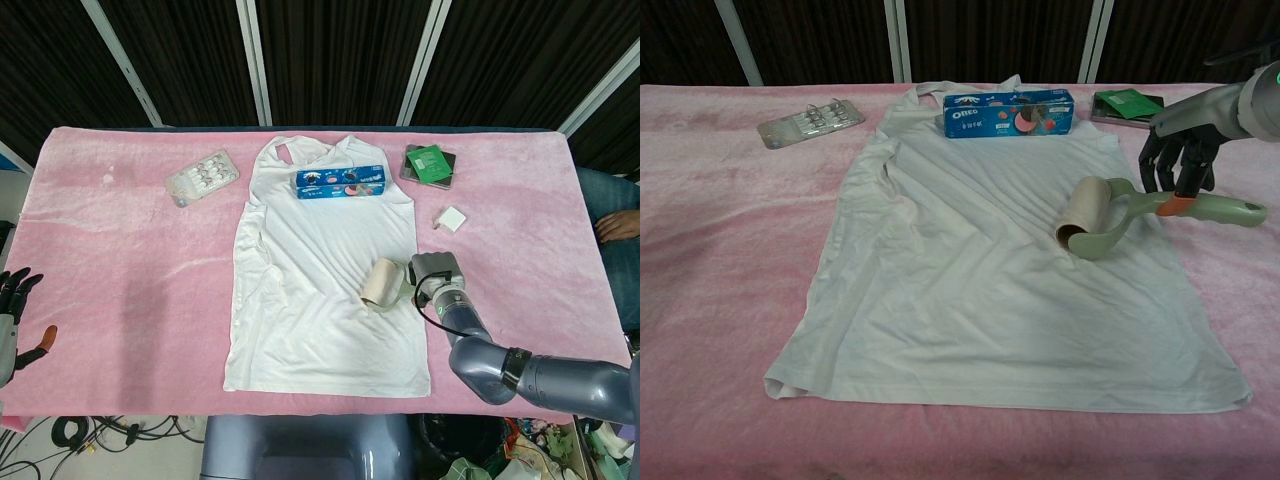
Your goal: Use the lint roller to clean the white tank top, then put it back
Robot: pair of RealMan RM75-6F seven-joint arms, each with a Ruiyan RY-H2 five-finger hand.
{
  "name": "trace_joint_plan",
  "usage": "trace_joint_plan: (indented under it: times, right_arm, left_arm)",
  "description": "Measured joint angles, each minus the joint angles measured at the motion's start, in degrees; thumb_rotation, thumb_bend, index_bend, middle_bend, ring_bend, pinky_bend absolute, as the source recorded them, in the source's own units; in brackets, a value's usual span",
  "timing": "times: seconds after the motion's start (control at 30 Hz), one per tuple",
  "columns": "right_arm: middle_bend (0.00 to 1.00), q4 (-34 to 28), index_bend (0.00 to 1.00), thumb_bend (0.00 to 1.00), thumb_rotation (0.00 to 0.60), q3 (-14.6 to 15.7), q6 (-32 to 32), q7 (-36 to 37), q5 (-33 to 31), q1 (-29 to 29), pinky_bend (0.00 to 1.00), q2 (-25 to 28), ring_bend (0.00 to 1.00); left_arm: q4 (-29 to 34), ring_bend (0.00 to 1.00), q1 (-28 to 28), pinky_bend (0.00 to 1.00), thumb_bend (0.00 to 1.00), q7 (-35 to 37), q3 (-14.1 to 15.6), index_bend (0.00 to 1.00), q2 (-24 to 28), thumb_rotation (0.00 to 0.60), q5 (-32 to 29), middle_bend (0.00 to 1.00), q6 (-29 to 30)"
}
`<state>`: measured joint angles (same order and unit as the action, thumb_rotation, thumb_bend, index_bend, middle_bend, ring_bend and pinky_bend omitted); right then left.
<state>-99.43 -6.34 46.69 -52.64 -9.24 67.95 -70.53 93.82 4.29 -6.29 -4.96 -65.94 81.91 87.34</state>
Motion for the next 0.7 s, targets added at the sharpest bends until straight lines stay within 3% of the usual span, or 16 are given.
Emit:
trace_joint_plan:
  times: [0.7]
  right_arm:
    - [0.72, 6.8, 0.92, 0.59, 0.6, -0.8, -3.5, 0.7, -4.8, 7.0, 0.45, -6.4, 0.68]
  left_arm:
    - [-0.1, 0.04, 0.1, 0.0, 0.32, 0.5, -0.2, 0.15, 0.2, 0.6, -0.1, 0.08, -0.2]
